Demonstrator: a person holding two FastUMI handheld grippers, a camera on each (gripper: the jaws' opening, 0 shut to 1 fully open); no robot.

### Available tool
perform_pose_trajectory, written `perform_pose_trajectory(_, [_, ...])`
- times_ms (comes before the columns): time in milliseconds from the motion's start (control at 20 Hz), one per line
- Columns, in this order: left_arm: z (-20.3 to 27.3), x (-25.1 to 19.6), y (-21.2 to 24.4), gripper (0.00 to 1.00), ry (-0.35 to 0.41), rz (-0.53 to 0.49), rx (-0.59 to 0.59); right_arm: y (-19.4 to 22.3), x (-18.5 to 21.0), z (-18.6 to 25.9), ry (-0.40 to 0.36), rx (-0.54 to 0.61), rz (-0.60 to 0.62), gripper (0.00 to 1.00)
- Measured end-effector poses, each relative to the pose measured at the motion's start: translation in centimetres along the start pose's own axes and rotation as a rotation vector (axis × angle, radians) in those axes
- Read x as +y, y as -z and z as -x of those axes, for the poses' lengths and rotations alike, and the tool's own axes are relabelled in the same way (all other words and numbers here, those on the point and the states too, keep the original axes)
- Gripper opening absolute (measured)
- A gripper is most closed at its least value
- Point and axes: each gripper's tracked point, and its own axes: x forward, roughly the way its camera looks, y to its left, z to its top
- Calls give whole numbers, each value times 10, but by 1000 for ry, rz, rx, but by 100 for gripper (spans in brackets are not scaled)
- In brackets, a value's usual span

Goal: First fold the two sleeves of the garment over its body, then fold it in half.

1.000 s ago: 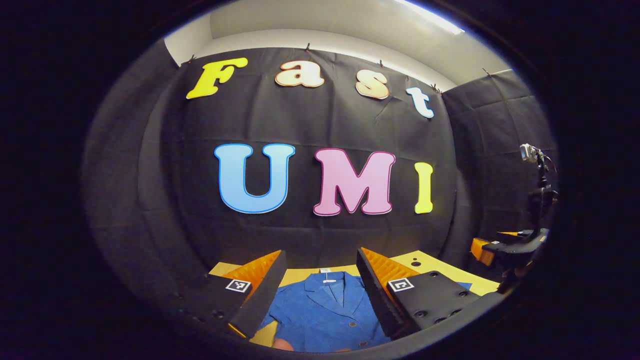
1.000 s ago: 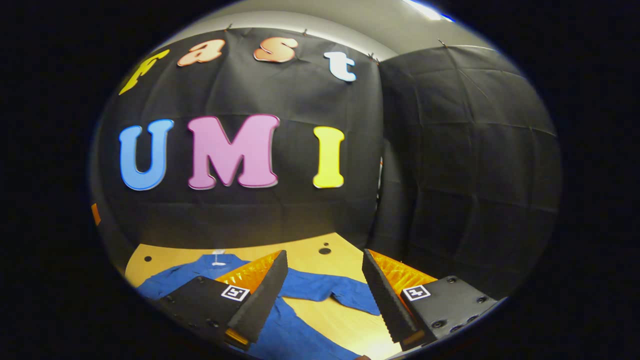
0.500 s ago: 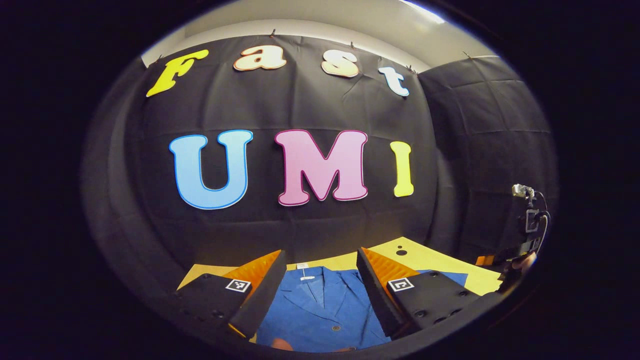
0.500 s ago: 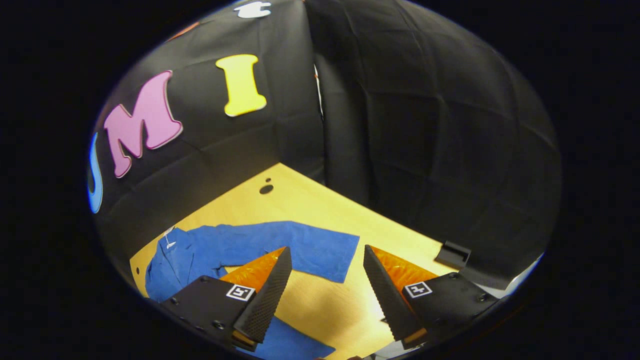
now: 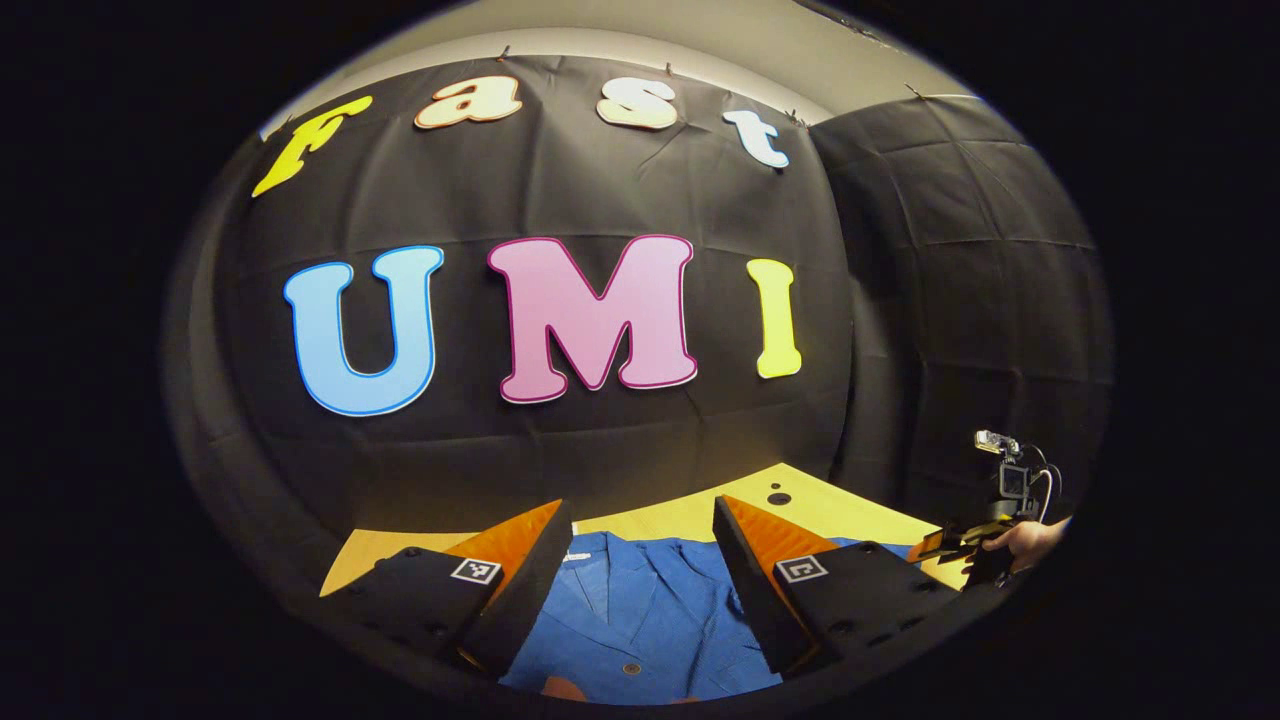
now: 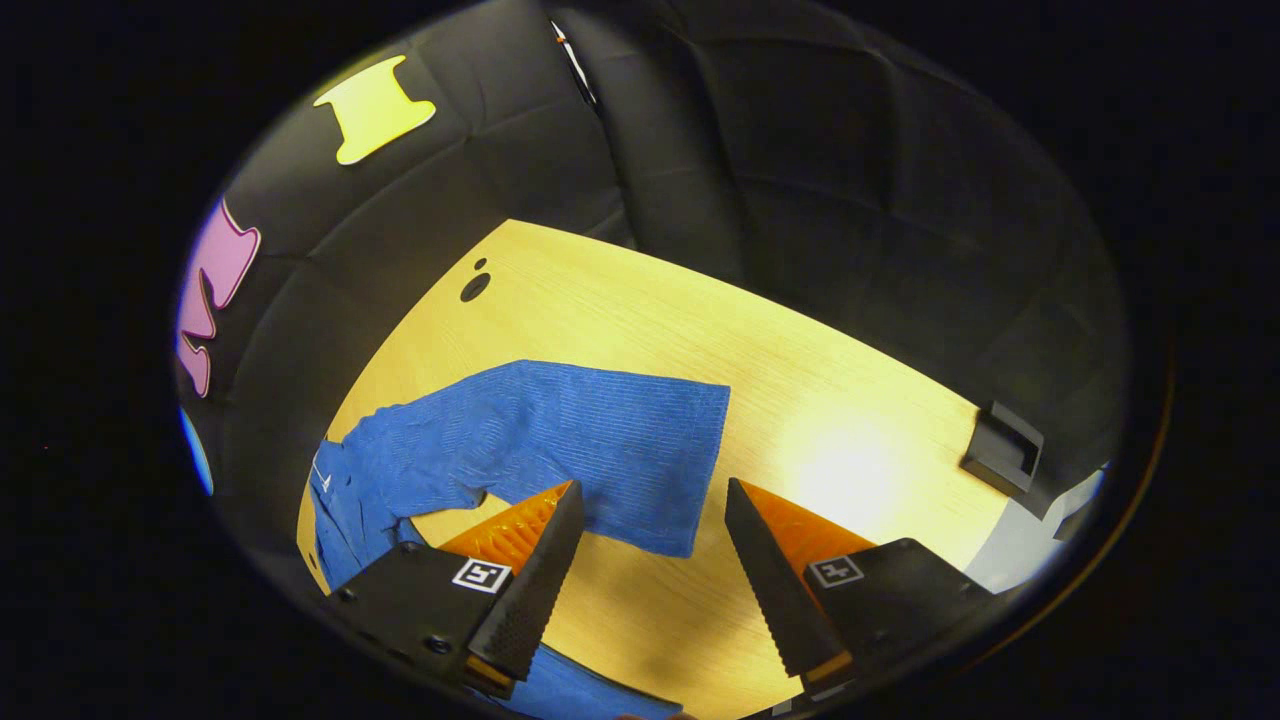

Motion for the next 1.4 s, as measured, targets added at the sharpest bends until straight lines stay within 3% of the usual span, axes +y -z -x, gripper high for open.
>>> perform_pose_trajectory(400, [-18, -28, -5, 82, 4, -34, 17, 6, -7, -30, 35, 114, -85, 92])
perform_pose_trajectory(450, [-20, -31, -8, 82, 2, -38, 13, 6, -9, -29, 52, 132, -78, 80])
perform_pose_trajectory(600, [-23, -41, -10, 82, 9, -37, 8, 6, -9, -32, 82, 158, -30, 76])
perform_pose_trajectory(650, [-24, -44, -10, 82, 10, -31, 10, 6, -12, -33, 99, 164, -11, 84])
perform_pose_trajectory(700, [-25, -44, -9, 82, 6, -24, 14, 6, -16, -32, 113, 165, 5, 60])
perform_pose_trajectory(800, [-25, -44, -8, 82, -7, -13, 17, 4, -21, -32, 128, 165, 4, 42])
perform_pose_trajectory(850, [-23, -43, -9, 82, -14, -8, 18, 5, -22, -33, 134, 169, -5, 52])
perform_pose_trajectory(1000, [-19, -37, -5, 82, -34, 8, 25, 2, -22, -31, 124, 181, -11, 29])
perform_pose_trajectory(1050, [-18, -34, -3, 82, -44, 14, 31, 3, -22, -34, 113, 178, 3, 13])
perform_pose_trajectory(1150, [-14, -29, 0, 82, -59, 24, 43, 4, -21, -33, 108, 171, 37, 13])
perform_pose_trajectory(1200, [-12, -27, 2, 82, -64, 25, 49, 4, -21, -33, 113, 163, 47, 29])
perform_pose_trajectory(1350, [-8, -22, 3, 82, -75, 20, 58, 5, -25, -35, 142, 155, 61, 29])
perform_pose_trajectory(1400, [-7, -20, 4, 82, -78, 18, 59, 8, -22, -42, 109, 152, 41, 29])
